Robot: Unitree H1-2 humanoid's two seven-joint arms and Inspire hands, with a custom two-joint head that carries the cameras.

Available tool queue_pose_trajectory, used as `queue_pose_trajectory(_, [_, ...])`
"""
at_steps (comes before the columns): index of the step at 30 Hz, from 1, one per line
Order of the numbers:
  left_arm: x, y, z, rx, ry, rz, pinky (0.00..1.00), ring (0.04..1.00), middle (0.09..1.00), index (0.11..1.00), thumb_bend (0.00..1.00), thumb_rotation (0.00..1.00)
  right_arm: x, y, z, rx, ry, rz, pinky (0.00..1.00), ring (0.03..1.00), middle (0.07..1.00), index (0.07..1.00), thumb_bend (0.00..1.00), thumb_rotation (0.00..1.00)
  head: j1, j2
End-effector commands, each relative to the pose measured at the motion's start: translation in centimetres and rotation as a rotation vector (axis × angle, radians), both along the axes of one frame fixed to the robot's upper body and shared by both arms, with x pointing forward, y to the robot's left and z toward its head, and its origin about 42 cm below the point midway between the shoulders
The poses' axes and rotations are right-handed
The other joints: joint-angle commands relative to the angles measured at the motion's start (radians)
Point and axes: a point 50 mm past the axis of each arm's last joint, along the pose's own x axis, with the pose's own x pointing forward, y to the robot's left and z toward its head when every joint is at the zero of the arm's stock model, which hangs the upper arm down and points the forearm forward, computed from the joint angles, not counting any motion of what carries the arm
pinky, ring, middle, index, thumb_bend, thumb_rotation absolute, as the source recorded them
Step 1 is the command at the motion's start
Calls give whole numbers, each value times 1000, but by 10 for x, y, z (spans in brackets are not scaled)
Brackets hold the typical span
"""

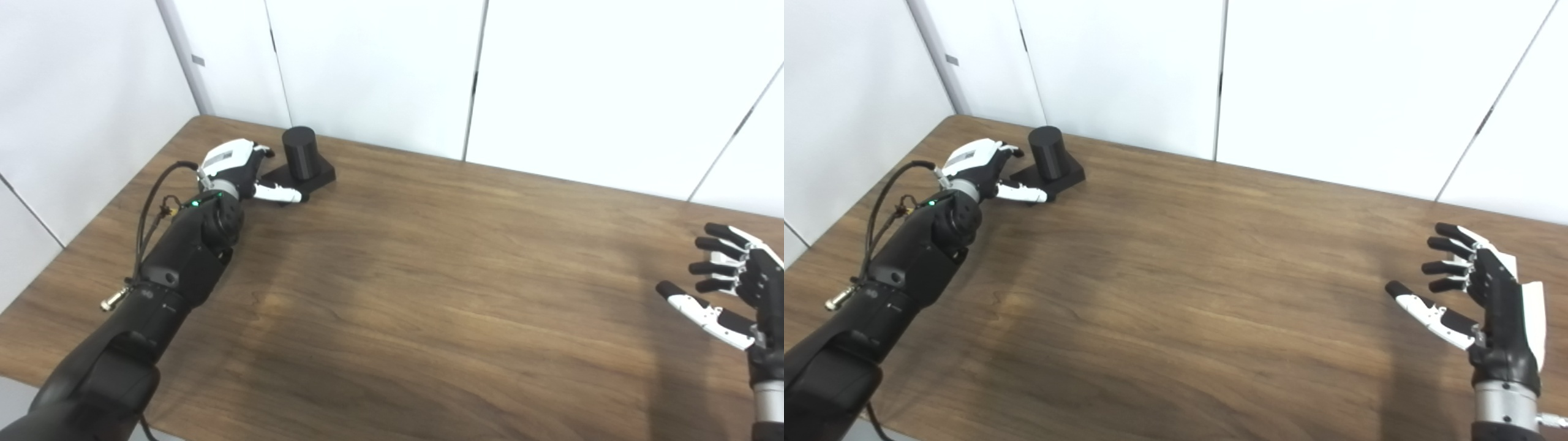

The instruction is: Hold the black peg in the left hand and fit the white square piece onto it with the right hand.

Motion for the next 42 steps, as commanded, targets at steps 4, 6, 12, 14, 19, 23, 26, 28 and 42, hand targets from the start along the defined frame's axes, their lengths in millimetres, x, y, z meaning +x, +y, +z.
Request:
queue_pose_trajectory(4, [13,11,35,74,-99,12,946,1000,1000,880,958,529,2,1,17,-15,-62,1,468,586,708,746,568,0,0,4])
queue_pose_trajectory(6, [12,9,33,74,-97,9,945,1000,1000,873,961,533,2,0,18,-9,-63,4,470,587,709,746,570,0,1,5])
queue_pose_trajectory(12, [10,7,25,91,-72,-7,944,1000,989,858,949,529,0,-1,18,3,-70,9,479,592,712,748,563,0,-1,13])
queue_pose_trajectory(14, [9,7,22,97,-66,-11,941,1000,989,858,935,522,0,-2,19,2,-79,10,473,586,709,745,563,0,0,15])
queue_pose_trajectory(19, [5,7,16,115,-56,-21,907,1000,977,802,909,502,1,-3,19,7,-85,10,470,585,709,744,550,0,-1,22])
queue_pose_trajectory(23, [3,8,10,153,-41,-37,880,998,956,744,884,482,1,-4,19,11,-85,9,468,582,706,741,551,0,0,25])
queue_pose_trajectory(26, [2,9,7,166,-31,-46,869,992,948,743,850,438,1,-5,18,11,-88,11,464,580,705,739,549,0,0,28])
queue_pose_trajectory(28, [2,9,6,174,-27,-54,862,991,948,738,837,423,0,-5,19,10,-84,7,465,579,705,738,549,0,0,28])
queue_pose_trajectory(42, [-2,4,-4,167,-14,-77,804,939,876,592,773,271,1,-6,21,0,-80,5,466,580,706,731,520,0,-3,38])
